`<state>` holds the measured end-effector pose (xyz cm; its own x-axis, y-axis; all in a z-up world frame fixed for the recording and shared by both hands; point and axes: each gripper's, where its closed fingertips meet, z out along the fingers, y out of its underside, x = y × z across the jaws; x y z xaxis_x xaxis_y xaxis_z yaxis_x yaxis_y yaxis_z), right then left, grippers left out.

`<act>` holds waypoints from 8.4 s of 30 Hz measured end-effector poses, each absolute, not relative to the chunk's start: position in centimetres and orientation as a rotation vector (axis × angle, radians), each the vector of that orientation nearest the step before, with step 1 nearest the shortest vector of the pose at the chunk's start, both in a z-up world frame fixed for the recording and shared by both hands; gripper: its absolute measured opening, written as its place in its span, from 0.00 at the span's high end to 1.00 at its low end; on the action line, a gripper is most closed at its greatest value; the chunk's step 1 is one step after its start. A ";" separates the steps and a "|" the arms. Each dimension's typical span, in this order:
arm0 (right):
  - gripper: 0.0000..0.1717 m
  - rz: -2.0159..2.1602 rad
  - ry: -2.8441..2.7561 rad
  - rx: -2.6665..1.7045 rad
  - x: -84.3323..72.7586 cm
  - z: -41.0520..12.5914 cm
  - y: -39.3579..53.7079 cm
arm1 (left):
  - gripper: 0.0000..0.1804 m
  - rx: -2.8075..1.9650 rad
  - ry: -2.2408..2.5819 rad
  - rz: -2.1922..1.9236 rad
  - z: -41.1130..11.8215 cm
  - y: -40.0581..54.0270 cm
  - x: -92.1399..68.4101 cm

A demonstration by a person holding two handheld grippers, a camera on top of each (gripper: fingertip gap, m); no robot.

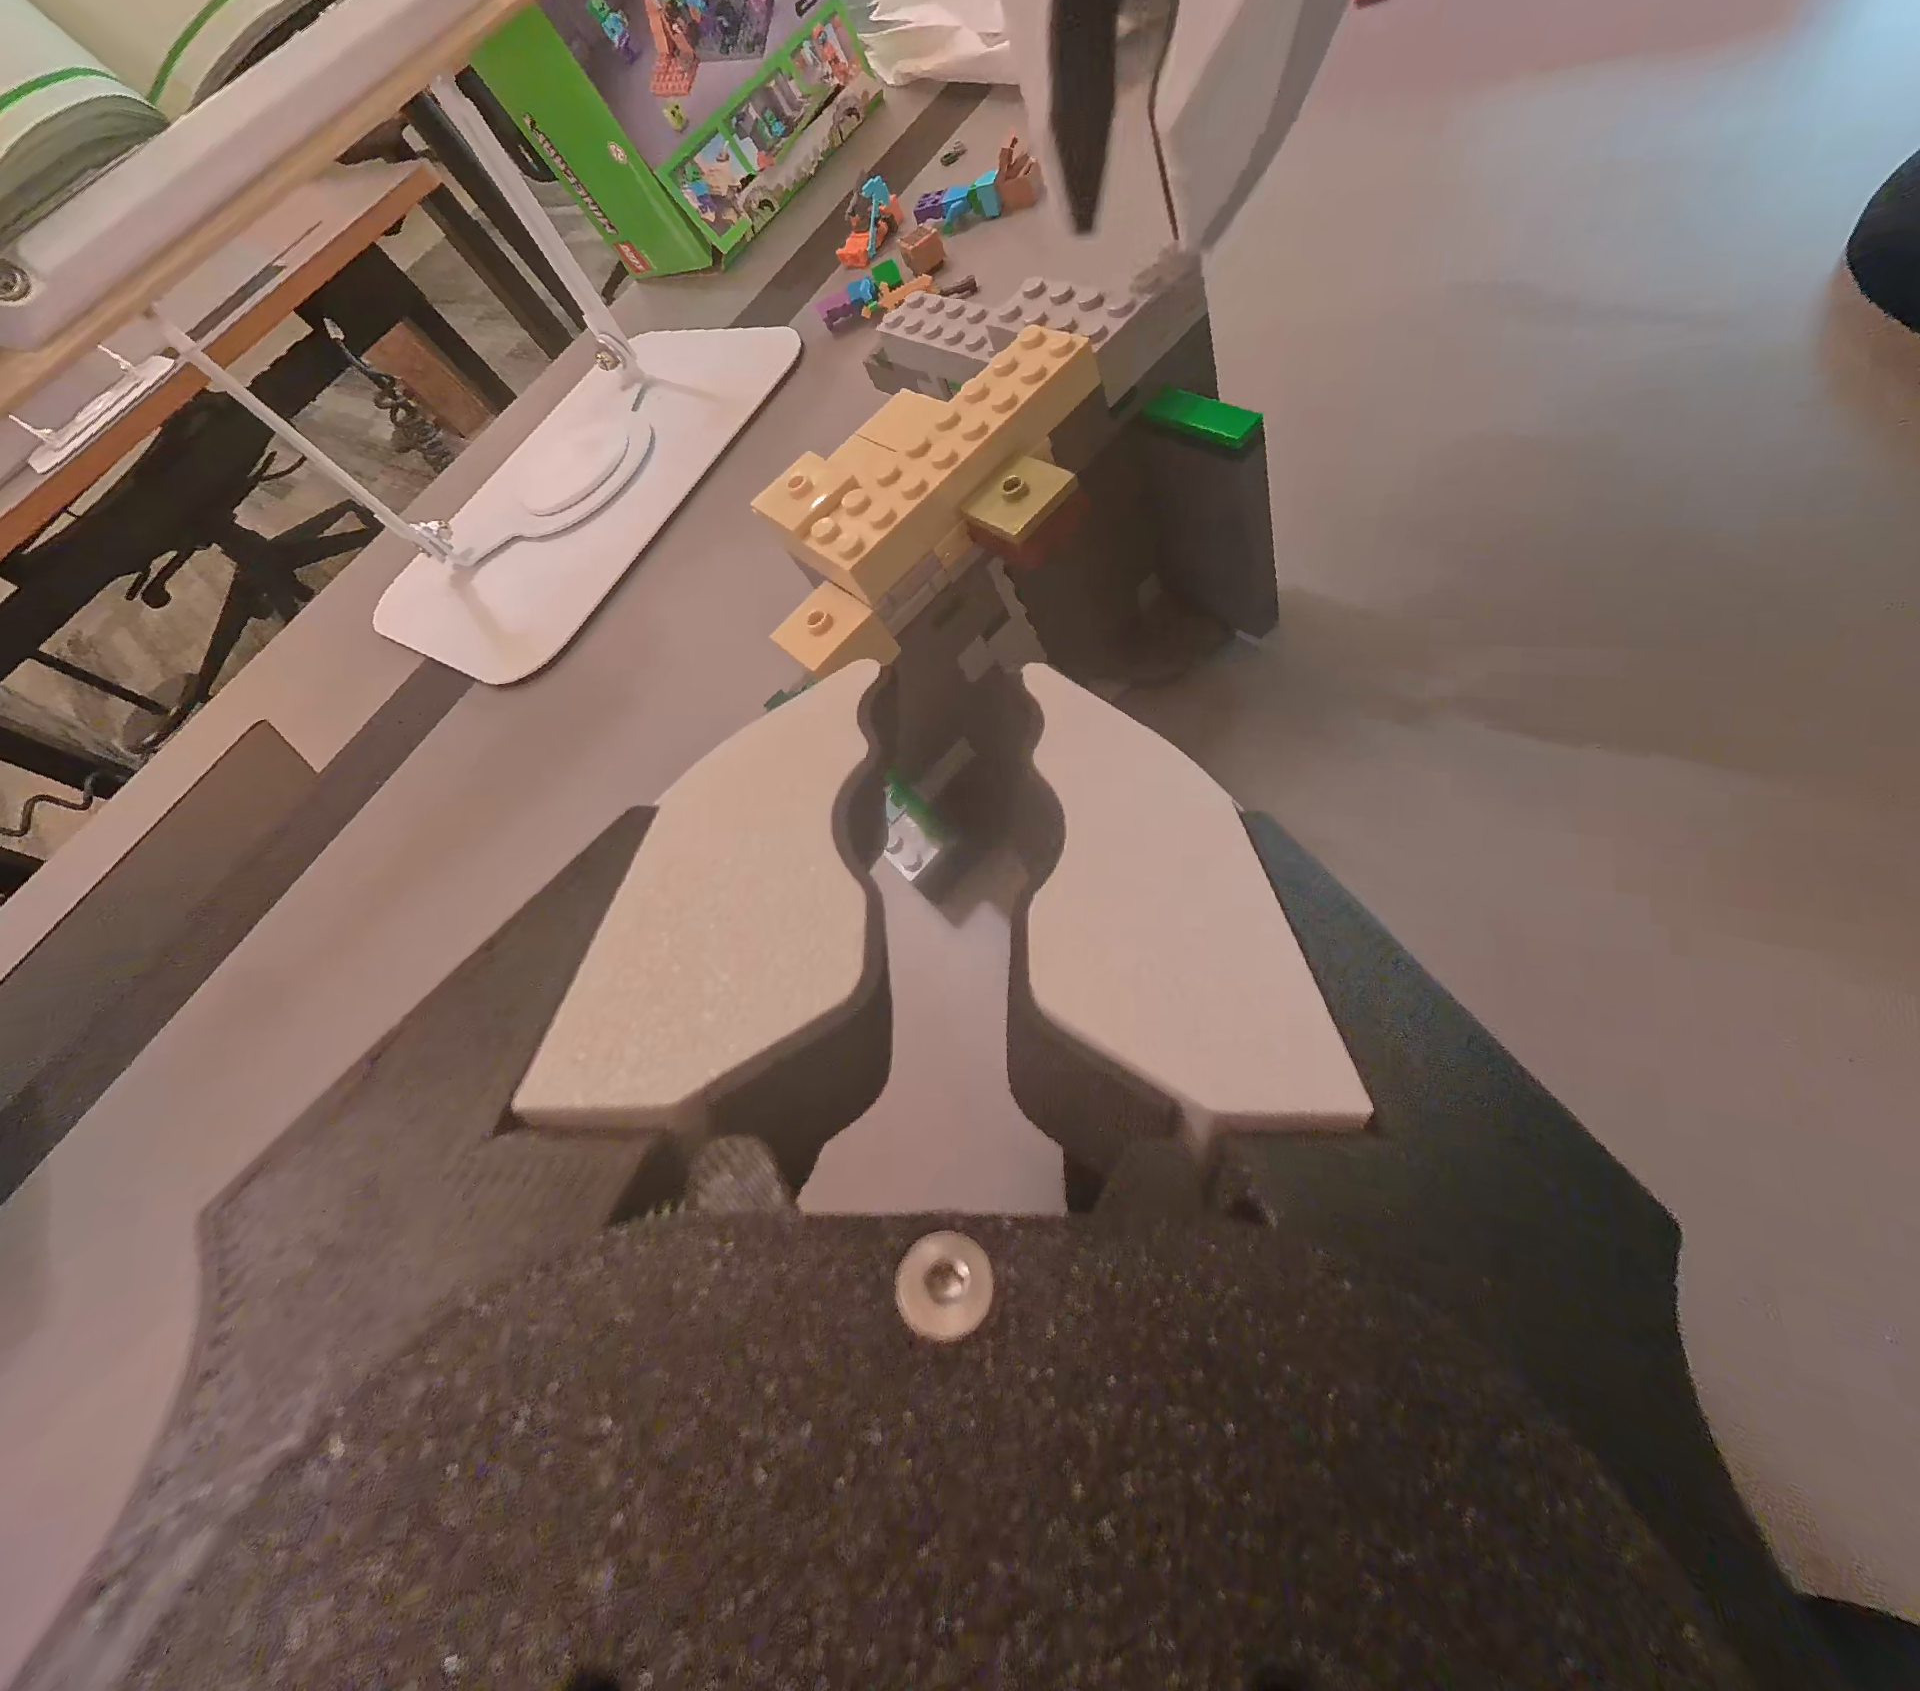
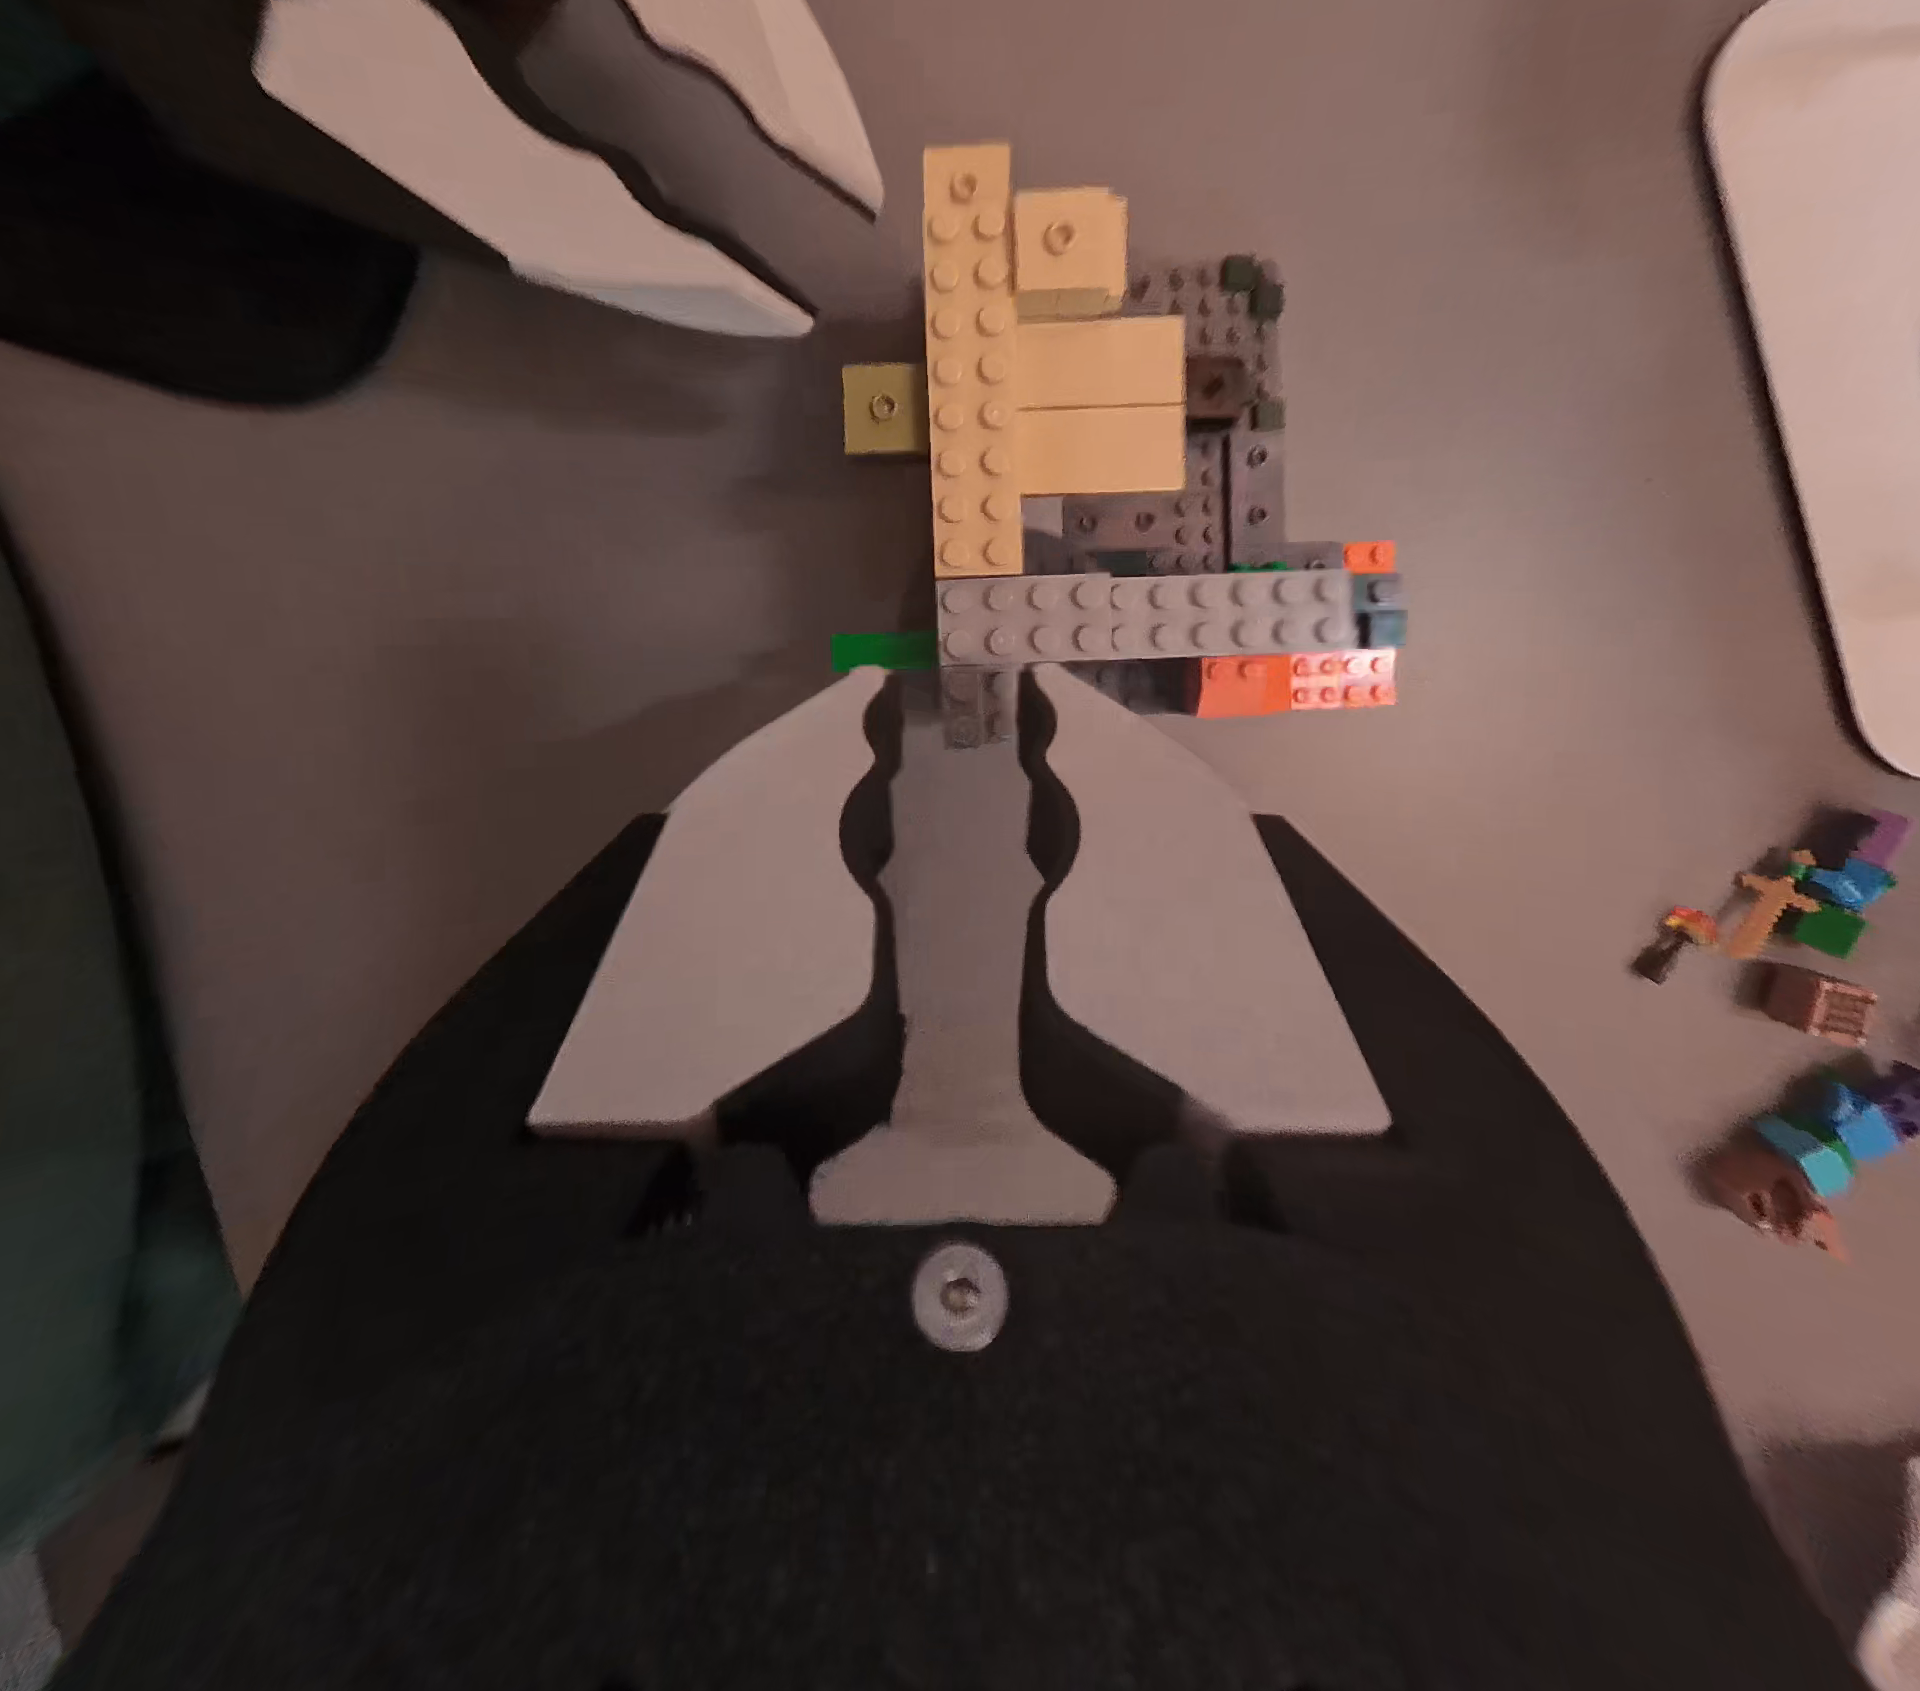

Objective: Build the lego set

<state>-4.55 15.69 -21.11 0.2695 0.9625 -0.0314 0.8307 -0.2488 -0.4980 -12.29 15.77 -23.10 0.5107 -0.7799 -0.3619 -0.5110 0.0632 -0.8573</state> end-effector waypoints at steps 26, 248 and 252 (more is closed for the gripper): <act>0.89 0.604 -1.109 -1.780 -7.8 -23.2 13.6 | 0.87 -1.769 1.081 -0.224 -27.2 20.7 -11.3; 1.00 0.536 -0.488 -1.593 1.9 -15.0 23.7 | 0.82 -2.546 -0.117 -0.213 -30.0 27.1 -54.8; 1.00 0.536 -0.502 -1.604 1.6 -15.5 23.7 | 0.86 -2.544 -0.057 -0.232 -29.9 27.2 -54.4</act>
<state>1.58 23.69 -15.46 0.7934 0.6066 -0.0502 0.0101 -0.0956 -0.9954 -54.43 27.16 -29.95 0.9840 -0.0095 0.1777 0.0907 -0.8322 -0.5469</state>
